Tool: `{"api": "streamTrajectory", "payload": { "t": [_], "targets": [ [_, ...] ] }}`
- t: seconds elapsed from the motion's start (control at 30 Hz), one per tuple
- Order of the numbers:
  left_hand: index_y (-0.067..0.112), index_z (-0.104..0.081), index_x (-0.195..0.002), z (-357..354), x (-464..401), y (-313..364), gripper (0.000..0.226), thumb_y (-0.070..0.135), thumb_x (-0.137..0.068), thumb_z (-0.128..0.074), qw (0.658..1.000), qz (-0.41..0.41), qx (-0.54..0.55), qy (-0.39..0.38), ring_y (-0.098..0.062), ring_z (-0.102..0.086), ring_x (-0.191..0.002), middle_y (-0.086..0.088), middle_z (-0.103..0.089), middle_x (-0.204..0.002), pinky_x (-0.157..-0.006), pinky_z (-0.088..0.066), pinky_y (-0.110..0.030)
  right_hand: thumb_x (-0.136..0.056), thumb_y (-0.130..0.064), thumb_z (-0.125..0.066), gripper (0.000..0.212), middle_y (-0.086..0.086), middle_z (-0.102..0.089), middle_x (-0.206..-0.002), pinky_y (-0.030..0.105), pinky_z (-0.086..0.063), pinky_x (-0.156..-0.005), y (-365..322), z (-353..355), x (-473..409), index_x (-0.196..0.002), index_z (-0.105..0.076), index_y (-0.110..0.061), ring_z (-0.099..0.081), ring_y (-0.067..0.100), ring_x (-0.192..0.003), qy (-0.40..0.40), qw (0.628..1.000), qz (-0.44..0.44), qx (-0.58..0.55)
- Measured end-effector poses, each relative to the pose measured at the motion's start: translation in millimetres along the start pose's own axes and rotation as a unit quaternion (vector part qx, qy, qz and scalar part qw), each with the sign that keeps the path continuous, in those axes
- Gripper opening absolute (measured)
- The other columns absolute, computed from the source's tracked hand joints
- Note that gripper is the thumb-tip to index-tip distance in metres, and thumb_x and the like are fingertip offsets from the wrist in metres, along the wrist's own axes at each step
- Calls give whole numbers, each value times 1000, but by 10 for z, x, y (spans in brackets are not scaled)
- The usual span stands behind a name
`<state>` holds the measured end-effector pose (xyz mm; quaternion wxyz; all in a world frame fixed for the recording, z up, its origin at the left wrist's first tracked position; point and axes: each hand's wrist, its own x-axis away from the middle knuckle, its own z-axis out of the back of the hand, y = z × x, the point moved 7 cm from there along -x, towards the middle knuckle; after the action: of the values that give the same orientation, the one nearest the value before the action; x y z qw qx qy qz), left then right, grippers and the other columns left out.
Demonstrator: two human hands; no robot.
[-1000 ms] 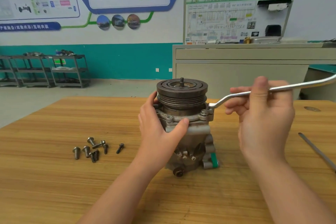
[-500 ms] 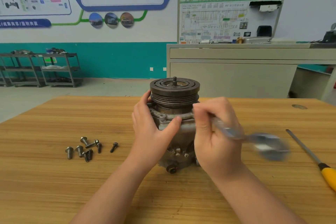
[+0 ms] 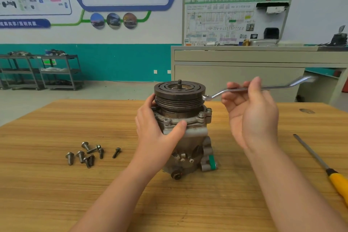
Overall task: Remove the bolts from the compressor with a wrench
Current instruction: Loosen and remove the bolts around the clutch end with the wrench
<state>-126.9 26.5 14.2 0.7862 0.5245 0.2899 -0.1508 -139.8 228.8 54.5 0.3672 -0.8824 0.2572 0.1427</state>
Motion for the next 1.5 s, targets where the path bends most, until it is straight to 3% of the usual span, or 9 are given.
{"api": "streamTrajectory", "payload": {
  "t": [0.13, 0.33, 0.6, 0.63, 0.77, 0.93, 1.07, 1.37, 1.5],
  "targets": [
    [48, -16, -135, 3, 1, -20, 79, 51, -72, -63, 1000, 1, 1, 2, -2, -28, -130, 37, -25, -123, -105, -27, -23, -101, -30, -43, 15, 1, -69, -71, 25, -52, -51, -251, -98, 237, -89, -47, -22, -66, 16, -52, -13, 963, 187, 195],
    [47, -17, -135, 1, 4, 0, 77, 51, -73, -63, 1000, -7, -7, 9, -2, -28, -129, 35, -26, -123, -104, -26, -21, -96, -43, -52, 10, -5, -67, -70, 25, -53, -54, -325, -337, 522, -87, -51, -43, -67, 9, -55, -98, 887, 333, 305],
    [50, -18, -131, 6, -14, -16, 82, 46, -73, -75, 1000, 0, -8, 14, -11, -33, -129, 32, -28, -122, -112, -33, -41, -102, -24, -48, 30, 10, -59, -70, 23, -46, -54, -134, -575, 928, -85, -58, -1, -56, 18, -57, -166, 679, 531, 478],
    [47, -18, -133, 9, -14, -15, 82, 46, -74, -75, 1000, -4, -15, 19, -9, -32, -129, 33, -27, -121, -112, -33, -39, -104, -27, -43, 33, 10, -58, -72, 20, -44, -54, -118, -559, 937, -86, -56, -2, -54, 17, -59, -159, 694, 527, 465],
    [48, -16, -135, 5, -1, -24, 81, 61, -68, -60, 1000, -11, -11, 19, -2, -28, -129, 39, -23, -124, -105, -26, -21, -104, -25, -33, 15, 6, -57, -78, 23, -45, -51, -137, -255, 708, -93, -41, -19, -54, 18, -50, -65, 887, 382, 252],
    [49, -17, -134, 4, -8, -17, 81, 60, -67, -61, 1000, -4, 4, 18, 0, -28, -129, 39, -23, -124, -100, -24, -14, -106, -16, -33, 16, 3, -64, -59, 20, -44, -42, 124, 70, 99, -93, -42, -15, -53, 16, -39, 47, 996, 38, 65],
    [46, -18, -136, -3, -6, -32, 80, 51, -72, -65, 1000, -8, 2, 12, -4, -29, -130, 32, -27, -125, -108, -28, -26, -104, -26, -40, 20, 5, -68, -65, 22, -50, -48, 193, 59, -57, -96, -48, -9, -62, 14, -50, 30, 997, -74, -8],
    [48, -18, -134, 1, 0, -17, 78, 51, -71, -64, 1000, -4, 7, 14, -1, -29, -128, 38, -25, -122, -95, -25, -9, -96, -34, -52, 11, 7, -69, -76, 27, -54, -50, -261, -191, 339, -90, -46, -27, -68, 18, -53, -50, 944, 221, 239],
    [47, -17, -136, -8, 10, -14, 80, 54, -71, -64, 1000, -7, 5, 8, -5, -30, -131, 30, -29, -125, -107, -30, -23, -98, -39, -52, 11, 0, -63, -63, 33, -53, -52, -341, -375, 583, -88, -48, -35, -65, 15, -54, -98, 853, 369, 356]
  ]
}}
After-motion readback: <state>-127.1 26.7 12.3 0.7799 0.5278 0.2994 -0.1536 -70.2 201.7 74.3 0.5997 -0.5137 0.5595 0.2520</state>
